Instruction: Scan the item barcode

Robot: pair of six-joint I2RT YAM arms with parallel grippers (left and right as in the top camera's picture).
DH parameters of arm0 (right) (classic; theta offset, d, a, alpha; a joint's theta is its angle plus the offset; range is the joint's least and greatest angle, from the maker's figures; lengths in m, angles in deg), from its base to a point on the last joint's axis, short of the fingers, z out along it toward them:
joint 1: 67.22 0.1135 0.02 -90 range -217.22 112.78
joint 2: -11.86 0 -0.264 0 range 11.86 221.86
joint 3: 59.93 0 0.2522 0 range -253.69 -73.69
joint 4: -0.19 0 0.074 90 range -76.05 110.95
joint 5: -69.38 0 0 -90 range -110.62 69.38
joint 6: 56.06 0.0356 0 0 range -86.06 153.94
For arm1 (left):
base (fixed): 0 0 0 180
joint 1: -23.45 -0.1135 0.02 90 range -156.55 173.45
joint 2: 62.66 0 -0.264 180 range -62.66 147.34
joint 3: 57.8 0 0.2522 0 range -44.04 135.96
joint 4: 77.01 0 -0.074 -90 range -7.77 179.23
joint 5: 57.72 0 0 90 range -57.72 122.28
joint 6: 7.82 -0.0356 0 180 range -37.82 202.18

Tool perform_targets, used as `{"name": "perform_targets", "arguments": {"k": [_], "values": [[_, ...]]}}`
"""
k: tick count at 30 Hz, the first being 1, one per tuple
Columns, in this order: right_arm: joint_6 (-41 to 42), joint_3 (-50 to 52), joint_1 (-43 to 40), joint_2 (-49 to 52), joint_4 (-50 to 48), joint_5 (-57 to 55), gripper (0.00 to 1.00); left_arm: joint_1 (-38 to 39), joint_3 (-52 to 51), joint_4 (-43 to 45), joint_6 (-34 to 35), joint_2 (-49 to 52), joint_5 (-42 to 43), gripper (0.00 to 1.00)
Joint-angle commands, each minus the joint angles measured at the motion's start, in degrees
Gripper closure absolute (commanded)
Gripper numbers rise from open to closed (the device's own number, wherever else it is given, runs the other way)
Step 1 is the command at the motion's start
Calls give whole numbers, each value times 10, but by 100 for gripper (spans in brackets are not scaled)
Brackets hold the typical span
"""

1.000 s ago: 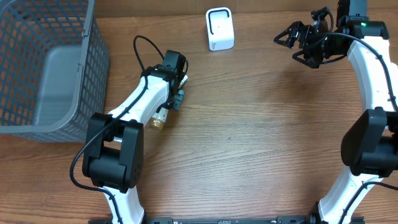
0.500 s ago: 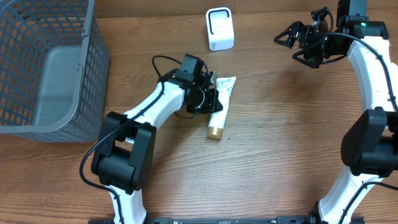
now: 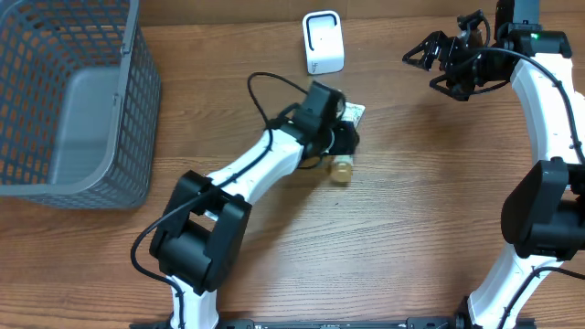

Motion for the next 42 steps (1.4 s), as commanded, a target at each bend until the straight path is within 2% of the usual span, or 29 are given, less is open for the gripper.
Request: {"name": "perform_targets", "arguments": {"k": [1,3,5,8,9,10,13,14,15,16,18,23,29,31,32,36,41,42], "values": [[35,3,0,-13,23,24,0,-1,55,-52,-18,-10,-28,32],[28,3,-2,-13,19,54,0,-16,92,-97,-18,-17,-32,46],[28,3,-2,-13,22,63,0,-37,135,-147,-18,-25,-32,49],[28,3,7,-13,47,42,0,-94,224,-251,-34,-41,-41,42],[28,3,12,-13,54,28,0,-110,244,-276,-35,-44,-50,37],[28,3,22,-13,63,4,0,-126,261,-297,-35,-46,-61,28],[28,3,58,-13,70,-63,0,-182,294,-347,-35,-47,-84,22],[28,4,73,-13,74,-99,0,-195,294,-353,-35,-47,-83,19],[28,4,90,-13,75,-137,4,-213,294,-363,-35,-47,-83,6],[29,5,106,-13,75,-171,10,-226,294,-371,-32,-44,-83,0],[29,7,136,-13,74,-221,17,-248,294,-389,-33,-41,-83,0],[78,43,228,-12,42,-364,18,-271,293,-413,-33,-39,-101,0],[91,124,286,-12,-32,-375,23,-270,293,-412,-33,-39,-102,0],[91,136,294,-12,-48,-379,30,-270,293,-412,-33,-39,-103,0],[91,149,301,-10,-66,-389,37,-270,293,-411,-33,-39,-102,0],[108,172,320,9,-87,-465,41,-269,293,-411,-33,-39,-102,0],[103,172,343,40,-109,-480,45,-271,293,-411,-33,-39,-102,0],[102,172,351,43,-114,-490,50,-271,293,-411,-33,-39,-102,0]]}}
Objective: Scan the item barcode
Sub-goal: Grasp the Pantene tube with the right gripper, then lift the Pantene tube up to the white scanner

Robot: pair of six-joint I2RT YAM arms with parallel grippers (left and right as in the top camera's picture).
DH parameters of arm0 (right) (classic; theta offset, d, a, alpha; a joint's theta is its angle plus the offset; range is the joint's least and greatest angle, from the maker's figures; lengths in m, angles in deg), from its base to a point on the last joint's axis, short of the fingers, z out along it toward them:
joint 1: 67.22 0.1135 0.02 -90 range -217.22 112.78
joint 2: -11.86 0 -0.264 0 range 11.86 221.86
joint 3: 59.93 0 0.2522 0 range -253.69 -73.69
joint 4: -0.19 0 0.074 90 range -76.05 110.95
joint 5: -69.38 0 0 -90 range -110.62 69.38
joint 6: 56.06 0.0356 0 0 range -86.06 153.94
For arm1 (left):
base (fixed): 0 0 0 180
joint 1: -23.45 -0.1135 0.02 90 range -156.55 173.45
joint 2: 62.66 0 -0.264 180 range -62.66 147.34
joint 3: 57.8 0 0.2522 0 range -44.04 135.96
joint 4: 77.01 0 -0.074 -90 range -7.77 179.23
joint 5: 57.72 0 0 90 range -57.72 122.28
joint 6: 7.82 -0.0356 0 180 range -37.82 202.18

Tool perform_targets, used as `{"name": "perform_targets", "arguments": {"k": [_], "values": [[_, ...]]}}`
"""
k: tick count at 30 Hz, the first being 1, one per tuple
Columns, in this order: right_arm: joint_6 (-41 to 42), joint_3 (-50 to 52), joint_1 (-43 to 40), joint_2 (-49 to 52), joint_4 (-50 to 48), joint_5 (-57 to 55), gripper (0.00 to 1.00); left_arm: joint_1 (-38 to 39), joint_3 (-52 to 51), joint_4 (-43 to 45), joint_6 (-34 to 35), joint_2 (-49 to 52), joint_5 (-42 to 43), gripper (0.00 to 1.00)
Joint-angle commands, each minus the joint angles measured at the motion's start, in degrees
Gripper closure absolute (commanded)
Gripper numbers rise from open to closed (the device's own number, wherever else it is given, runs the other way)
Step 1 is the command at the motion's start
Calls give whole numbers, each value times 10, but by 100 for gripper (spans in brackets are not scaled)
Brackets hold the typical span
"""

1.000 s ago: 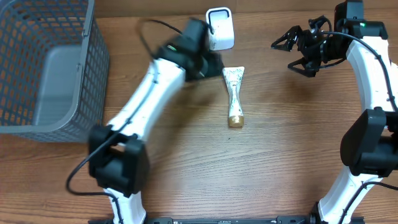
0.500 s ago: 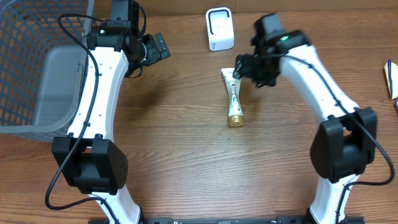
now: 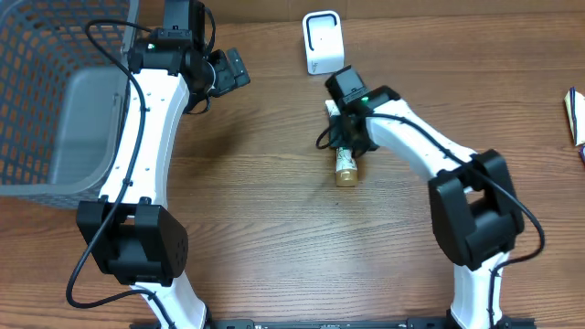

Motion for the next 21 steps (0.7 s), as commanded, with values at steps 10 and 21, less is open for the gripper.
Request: {"name": "perform_targets", "arguments": {"k": [10,21], "values": [[2,-22,28,14,6,-71,96,2,3,1,-3,1,-7,0],[-45,-282,-4,14,13,-81,96,2,3,1,-3,1,-7,0]]}}
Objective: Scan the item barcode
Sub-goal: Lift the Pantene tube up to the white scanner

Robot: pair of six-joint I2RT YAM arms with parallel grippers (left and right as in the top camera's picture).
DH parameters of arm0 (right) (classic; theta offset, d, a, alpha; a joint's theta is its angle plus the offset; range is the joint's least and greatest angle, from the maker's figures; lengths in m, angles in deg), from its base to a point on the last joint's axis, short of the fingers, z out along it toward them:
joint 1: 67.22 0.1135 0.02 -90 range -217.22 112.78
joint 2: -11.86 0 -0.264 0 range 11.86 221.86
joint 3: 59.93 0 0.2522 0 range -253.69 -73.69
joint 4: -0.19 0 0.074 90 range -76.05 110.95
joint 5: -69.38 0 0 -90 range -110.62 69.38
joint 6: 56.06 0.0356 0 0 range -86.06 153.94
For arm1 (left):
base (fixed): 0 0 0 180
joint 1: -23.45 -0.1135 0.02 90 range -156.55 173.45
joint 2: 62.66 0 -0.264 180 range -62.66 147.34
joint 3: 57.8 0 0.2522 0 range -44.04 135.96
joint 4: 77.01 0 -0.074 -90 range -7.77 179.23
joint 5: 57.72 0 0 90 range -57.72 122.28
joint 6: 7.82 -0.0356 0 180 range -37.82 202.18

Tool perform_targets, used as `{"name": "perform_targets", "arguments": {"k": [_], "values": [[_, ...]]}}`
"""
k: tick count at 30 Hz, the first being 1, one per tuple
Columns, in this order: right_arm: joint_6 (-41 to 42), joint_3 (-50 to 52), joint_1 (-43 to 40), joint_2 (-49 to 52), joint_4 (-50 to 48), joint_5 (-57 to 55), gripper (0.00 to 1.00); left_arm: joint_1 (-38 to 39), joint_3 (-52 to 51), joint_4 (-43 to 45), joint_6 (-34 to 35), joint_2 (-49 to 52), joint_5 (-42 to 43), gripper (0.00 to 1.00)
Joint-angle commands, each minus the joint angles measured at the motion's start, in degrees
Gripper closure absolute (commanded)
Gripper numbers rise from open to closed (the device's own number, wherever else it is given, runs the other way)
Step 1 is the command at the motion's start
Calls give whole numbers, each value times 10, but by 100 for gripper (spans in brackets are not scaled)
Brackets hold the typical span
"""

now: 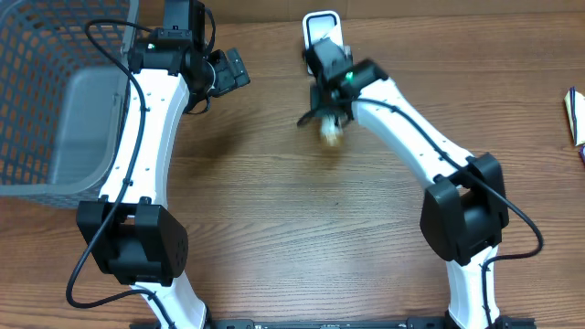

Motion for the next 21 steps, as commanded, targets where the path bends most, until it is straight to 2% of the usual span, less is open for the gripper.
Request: {"name": "perform_targets", "arguments": {"k": [1,6,11,16,21], "values": [[-20,-50,-31,-17,-51,-6,96,2,3,1,-3,1,-6,0],[-17,-50,-64,14,-170,88,96,2,3,1,-3,1,-6,0],[-12,-50,-66,57,-271,101,96,2,3,1,-3,1,-6,0],[43,-50,-65,97,-313,82,96,2,3,1,-3,1,-6,0],[40,-50,-65,99,-317,64,96,2,3,1,-3,1,-6,0]]}}
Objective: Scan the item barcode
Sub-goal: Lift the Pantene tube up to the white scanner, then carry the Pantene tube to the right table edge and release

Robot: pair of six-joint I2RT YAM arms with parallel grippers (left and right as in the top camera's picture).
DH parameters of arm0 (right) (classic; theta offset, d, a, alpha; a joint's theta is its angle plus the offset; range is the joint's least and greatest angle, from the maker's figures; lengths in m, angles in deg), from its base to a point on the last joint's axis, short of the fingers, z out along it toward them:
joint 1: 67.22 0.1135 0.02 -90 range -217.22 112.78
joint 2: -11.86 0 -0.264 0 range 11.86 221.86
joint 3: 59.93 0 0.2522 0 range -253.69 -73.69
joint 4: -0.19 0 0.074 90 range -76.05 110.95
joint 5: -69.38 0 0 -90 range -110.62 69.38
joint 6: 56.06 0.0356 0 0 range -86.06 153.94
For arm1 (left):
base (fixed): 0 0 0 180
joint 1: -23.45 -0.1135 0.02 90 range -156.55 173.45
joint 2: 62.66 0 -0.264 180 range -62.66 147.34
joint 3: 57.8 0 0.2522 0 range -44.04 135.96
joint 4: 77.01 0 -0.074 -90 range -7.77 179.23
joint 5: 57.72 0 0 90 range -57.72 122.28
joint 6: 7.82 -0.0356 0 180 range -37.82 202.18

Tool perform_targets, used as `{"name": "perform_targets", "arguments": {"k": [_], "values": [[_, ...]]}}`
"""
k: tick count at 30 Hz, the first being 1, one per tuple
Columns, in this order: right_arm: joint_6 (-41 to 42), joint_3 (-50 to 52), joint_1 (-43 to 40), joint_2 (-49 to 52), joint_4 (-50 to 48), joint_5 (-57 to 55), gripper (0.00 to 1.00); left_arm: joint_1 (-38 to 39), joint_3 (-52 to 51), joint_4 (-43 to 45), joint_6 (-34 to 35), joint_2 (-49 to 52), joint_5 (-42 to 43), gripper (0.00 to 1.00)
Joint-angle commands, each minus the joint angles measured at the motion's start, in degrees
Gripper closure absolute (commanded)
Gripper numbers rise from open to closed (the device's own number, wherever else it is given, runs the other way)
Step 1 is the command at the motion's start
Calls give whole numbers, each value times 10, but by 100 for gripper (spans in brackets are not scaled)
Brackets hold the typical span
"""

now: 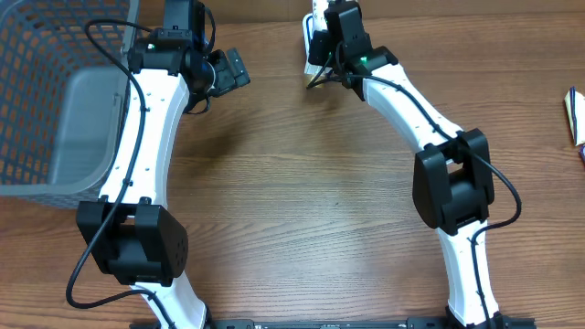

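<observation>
My right arm reaches to the far edge of the table, its gripper (320, 35) right over the white barcode scanner (310, 49), which shows only as a strip beside the wrist. The wrist covers the fingers and the small cork-capped bottle, and no bottle lies on the table. My left gripper (234, 71) hovers at the back left with its fingers apart and nothing between them.
A grey wire basket (55, 100) fills the far left corner, close to the left arm. Something small and colourful (576, 114) pokes in at the right edge. Both arm bases stand at the near edge.
My right gripper has moved from just in front of the scanner, where the bottle showed blurred in its grip, to directly over the scanner. The left arm has not moved.
At first my left gripper was down on the bottle lying mid-table, and the right arm was off at the far right. Then the left arm stood back by the basket and the right gripper was on the bottle. It then held the bottle near the scanner, now over it.
</observation>
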Motion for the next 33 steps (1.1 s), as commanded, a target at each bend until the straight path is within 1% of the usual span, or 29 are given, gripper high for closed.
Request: {"name": "perform_targets", "arguments": {"k": [1,7,10,14,18,19,22,25,26,28,31,33], "values": [[9,-12,0,-15,-18,-18,96,2,3,0,-3,1,-6,0],[13,-18,-4,-15,-6,-23,96,2,3,1,-3,1,-6,0],[39,-35,-14,-15,21,-23,96,2,3,1,-3,1,-6,0],[100,-154,-80,-17,158,-23,96,2,3,1,-3,1,-6,0],[118,-282,-171,-17,314,-23,96,2,3,1,-3,1,-6,0],[119,-316,-207,-17,366,-28,96,2,3,1,-3,1,-6,0],[136,-355,-284,-17,464,-47,96,2,3,1,-3,1,-6,0],[148,-356,-367,-17,542,-48,96,2,3,1,-3,1,-6,0],[159,-352,-409,-15,578,-49,96,2,3,1,-3,1,-6,0],[163,-339,-466,-14,611,-49,96,2,3,1,-3,1,-6,0],[163,-303,-558,-14,634,-49,96,2,3,1,-3,1,-6,0],[163,-276,-605,-14,634,-49,96,2,3,1,-3,1,-6,0]]}}
